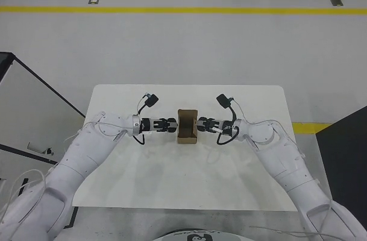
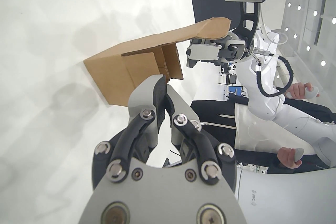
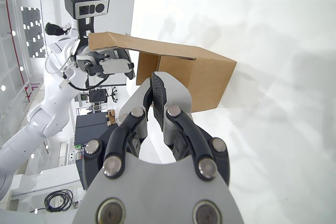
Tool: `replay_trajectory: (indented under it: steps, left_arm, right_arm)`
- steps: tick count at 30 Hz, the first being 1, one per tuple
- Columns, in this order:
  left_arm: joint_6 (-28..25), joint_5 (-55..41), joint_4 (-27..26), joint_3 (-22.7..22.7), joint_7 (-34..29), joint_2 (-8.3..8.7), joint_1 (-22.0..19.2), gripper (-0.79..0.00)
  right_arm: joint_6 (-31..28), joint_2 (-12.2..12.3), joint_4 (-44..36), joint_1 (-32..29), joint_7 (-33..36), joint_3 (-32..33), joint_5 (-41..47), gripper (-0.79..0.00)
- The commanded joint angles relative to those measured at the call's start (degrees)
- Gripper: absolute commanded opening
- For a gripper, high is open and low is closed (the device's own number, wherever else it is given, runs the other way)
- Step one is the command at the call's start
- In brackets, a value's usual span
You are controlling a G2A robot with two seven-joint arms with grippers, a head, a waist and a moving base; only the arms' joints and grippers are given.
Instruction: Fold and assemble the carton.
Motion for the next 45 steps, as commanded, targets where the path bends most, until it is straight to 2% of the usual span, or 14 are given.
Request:
replay_trajectory:
  steps: [1, 9, 21, 25, 29, 45]
  left_arm:
    - [0.04, 0.25, 0.34, 0.79, 0.04, -0.58, -0.34, -0.785]
    - [0.02, 2.07, 1.94, 2.45, 0.89, -2.25, -1.69, -0.785]
    - [1.06, 5.27, 2.85, 3.21, 1.82, -3.59, -2.17, -0.785]
    - [3.07, 9.21, 2.45, 3.88, 3.13, -3.94, -2.53, -0.785]
    - [4.75, 11.31, 2.03, 3.88, 4.54, -4.17, -2.40, -0.785]
    - [3.74, 11.46, 1.58, 1.43, 3.79, -4.30, -1.24, -0.785]
  right_arm:
    - [0.75, -0.32, 0.60, 0.65, -0.65, -0.94, -0.32, -0.785]
    - [1.99, -1.27, 2.11, 2.63, -1.49, -3.68, -1.53, -0.785]
    - [2.54, -1.81, 2.96, 3.39, -1.37, -5.04, -2.41, -0.785]
    - [2.49, -1.83, 3.01, 3.26, -1.21, -4.99, -2.32, -0.785]
    - [2.64, -1.87, 3.10, 3.19, -1.17, -5.08, -2.61, -0.785]
    - [1.51, -2.28, 3.31, 3.35, -1.88, -5.33, -2.33, -0.785]
